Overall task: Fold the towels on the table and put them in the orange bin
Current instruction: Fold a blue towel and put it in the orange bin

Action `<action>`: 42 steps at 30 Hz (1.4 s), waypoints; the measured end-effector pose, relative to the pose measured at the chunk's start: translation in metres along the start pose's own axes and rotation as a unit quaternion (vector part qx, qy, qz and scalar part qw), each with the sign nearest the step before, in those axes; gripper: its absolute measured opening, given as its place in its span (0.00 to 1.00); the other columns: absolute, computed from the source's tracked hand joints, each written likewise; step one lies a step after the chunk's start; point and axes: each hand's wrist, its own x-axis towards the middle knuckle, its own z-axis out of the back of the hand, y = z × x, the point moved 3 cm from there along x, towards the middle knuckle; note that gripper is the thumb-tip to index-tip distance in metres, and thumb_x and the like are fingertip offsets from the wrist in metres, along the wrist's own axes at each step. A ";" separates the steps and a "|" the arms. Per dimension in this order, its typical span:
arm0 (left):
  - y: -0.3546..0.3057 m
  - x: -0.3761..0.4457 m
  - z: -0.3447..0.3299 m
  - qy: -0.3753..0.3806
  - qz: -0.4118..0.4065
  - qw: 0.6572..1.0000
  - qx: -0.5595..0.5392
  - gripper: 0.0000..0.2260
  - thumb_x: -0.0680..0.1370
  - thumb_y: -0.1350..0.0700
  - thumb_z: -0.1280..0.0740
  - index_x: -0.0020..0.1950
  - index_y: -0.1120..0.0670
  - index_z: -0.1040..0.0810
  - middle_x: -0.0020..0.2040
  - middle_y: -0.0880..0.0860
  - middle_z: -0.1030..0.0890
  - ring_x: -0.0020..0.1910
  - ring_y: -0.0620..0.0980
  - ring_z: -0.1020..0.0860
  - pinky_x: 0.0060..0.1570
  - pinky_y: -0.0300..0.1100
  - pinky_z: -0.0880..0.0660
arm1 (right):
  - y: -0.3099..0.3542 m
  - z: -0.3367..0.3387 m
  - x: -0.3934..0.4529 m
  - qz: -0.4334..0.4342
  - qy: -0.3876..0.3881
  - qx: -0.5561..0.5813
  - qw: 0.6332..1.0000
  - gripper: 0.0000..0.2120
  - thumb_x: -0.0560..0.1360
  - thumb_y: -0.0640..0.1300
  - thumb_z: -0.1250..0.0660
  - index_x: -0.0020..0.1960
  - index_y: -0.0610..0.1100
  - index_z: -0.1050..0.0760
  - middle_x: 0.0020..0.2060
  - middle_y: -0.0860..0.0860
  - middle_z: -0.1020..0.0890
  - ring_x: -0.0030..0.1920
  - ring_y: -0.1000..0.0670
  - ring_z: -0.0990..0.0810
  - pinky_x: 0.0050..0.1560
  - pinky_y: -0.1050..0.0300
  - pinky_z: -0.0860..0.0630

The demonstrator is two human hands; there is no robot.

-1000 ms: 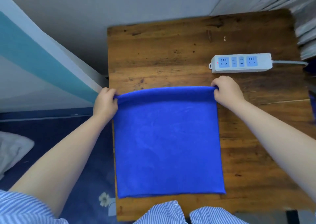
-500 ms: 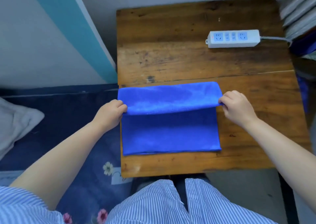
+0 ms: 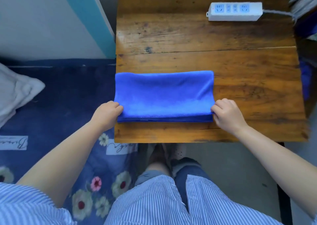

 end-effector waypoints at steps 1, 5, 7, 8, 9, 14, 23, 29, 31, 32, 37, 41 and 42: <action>-0.002 -0.003 -0.007 0.020 0.016 1.000 0.015 0.06 0.71 0.70 0.39 0.46 0.66 0.25 0.45 0.64 0.24 0.46 0.60 0.26 0.38 0.49 0.34 | 0.001 -0.004 -0.005 0.004 0.005 -0.004 1.000 0.13 0.50 0.24 0.27 0.28 0.35 0.26 0.25 0.40 0.24 0.26 0.41 0.24 0.28 0.53 0.27; -0.011 -0.006 -0.021 0.050 0.044 0.994 0.091 0.08 0.73 0.68 0.40 0.50 0.62 0.27 0.49 0.59 0.25 0.49 0.58 0.28 0.39 0.46 0.38 | 0.004 -0.018 -0.012 0.008 0.006 -0.010 1.000 0.13 0.49 0.24 0.27 0.27 0.35 0.27 0.24 0.40 0.25 0.25 0.41 0.25 0.27 0.55 0.28; -0.012 -0.004 -0.024 0.045 0.053 0.993 0.099 0.08 0.72 0.69 0.40 0.50 0.62 0.27 0.48 0.59 0.25 0.49 0.58 0.28 0.38 0.46 0.39 | 0.006 -0.022 -0.014 0.003 0.004 -0.008 1.000 0.13 0.49 0.24 0.28 0.27 0.35 0.27 0.24 0.40 0.25 0.25 0.41 0.25 0.27 0.55 0.28; -0.011 -0.003 -0.025 0.037 0.056 0.993 0.100 0.08 0.72 0.69 0.40 0.50 0.62 0.27 0.48 0.60 0.25 0.49 0.58 0.28 0.38 0.46 0.40 | 0.007 -0.023 -0.013 0.000 0.002 -0.008 1.000 0.12 0.49 0.24 0.28 0.27 0.35 0.27 0.24 0.40 0.25 0.25 0.41 0.25 0.27 0.54 0.28; -0.010 -0.001 -0.028 0.032 0.058 0.993 0.100 0.08 0.72 0.69 0.40 0.50 0.62 0.27 0.47 0.60 0.25 0.48 0.59 0.28 0.38 0.46 0.40 | 0.008 -0.026 -0.014 -0.003 -0.001 -0.009 1.000 0.12 0.49 0.24 0.28 0.28 0.34 0.27 0.25 0.40 0.25 0.25 0.41 0.25 0.28 0.54 0.28; -0.012 -0.006 -0.038 0.062 0.055 0.991 0.108 0.08 0.71 0.68 0.38 0.49 0.61 0.28 0.47 0.59 0.25 0.48 0.58 0.28 0.38 0.44 0.40 | 0.006 -0.033 -0.025 -0.021 0.011 -0.022 0.999 0.12 0.50 0.23 0.29 0.29 0.34 0.26 0.25 0.39 0.25 0.26 0.41 0.24 0.30 0.54 0.27; -0.021 -0.011 -0.042 0.101 0.079 0.982 0.140 0.12 0.73 0.64 0.40 0.55 0.55 0.31 0.53 0.53 0.27 0.53 0.54 0.29 0.41 0.41 0.40 | 0.012 -0.040 -0.033 -0.005 0.045 -0.043 0.998 0.10 0.50 0.25 0.30 0.29 0.35 0.25 0.25 0.41 0.25 0.26 0.41 0.24 0.30 0.53 0.26; -0.038 0.019 -0.010 -0.039 0.115 0.992 -0.032 0.09 0.71 0.70 0.43 0.48 0.64 0.27 0.47 0.62 0.27 0.49 0.59 0.29 0.39 0.49 0.37 | 0.029 -0.026 0.018 -0.032 -0.020 -0.004 0.999 0.11 0.63 0.35 0.42 0.35 0.32 0.22 0.33 0.37 0.20 0.35 0.37 0.19 0.36 0.50 0.23; -0.052 0.044 -0.002 -0.097 0.111 0.983 -0.112 0.13 0.72 0.70 0.44 0.55 0.65 0.26 0.54 0.63 0.26 0.53 0.60 0.29 0.45 0.52 0.32 | 0.045 -0.033 0.049 -0.045 -0.023 0.015 0.999 0.14 0.63 0.31 0.38 0.46 0.30 0.21 0.46 0.32 0.19 0.48 0.31 0.20 0.47 0.40 0.23; -0.061 0.056 0.000 -0.120 0.108 0.975 -0.150 0.15 0.73 0.69 0.44 0.58 0.65 0.27 0.58 0.62 0.27 0.56 0.59 0.29 0.49 0.53 0.31 | 0.053 -0.040 0.064 -0.054 0.005 0.027 0.998 0.17 0.66 0.31 0.38 0.54 0.30 0.23 0.55 0.31 0.22 0.57 0.30 0.25 0.56 0.37 0.28; -0.091 0.104 -0.014 -0.134 0.158 0.961 -0.182 0.21 0.79 0.59 0.48 0.73 0.56 0.40 0.75 0.55 0.43 0.75 0.53 0.46 0.69 0.49 0.46 | 0.065 -0.086 0.107 -0.070 0.151 0.005 0.986 0.24 0.80 0.44 0.51 0.75 0.41 0.51 0.76 0.47 0.51 0.76 0.47 0.55 0.74 0.47 0.59; -0.085 0.119 -0.030 -0.123 0.170 0.969 -0.129 0.22 0.81 0.51 0.50 0.75 0.51 0.47 0.77 0.50 0.48 0.76 0.50 0.53 0.72 0.51 0.54 | 0.055 -0.100 0.111 -0.069 0.168 -0.015 0.983 0.26 0.80 0.48 0.51 0.75 0.44 0.54 0.76 0.49 0.53 0.76 0.48 0.56 0.73 0.48 0.61; -0.083 0.120 -0.032 -0.122 0.164 0.971 -0.123 0.23 0.81 0.50 0.50 0.75 0.50 0.47 0.77 0.50 0.49 0.76 0.50 0.53 0.72 0.51 0.55 | 0.054 -0.102 0.111 -0.070 0.167 -0.010 0.983 0.26 0.80 0.49 0.51 0.75 0.44 0.53 0.76 0.50 0.53 0.76 0.48 0.56 0.73 0.47 0.62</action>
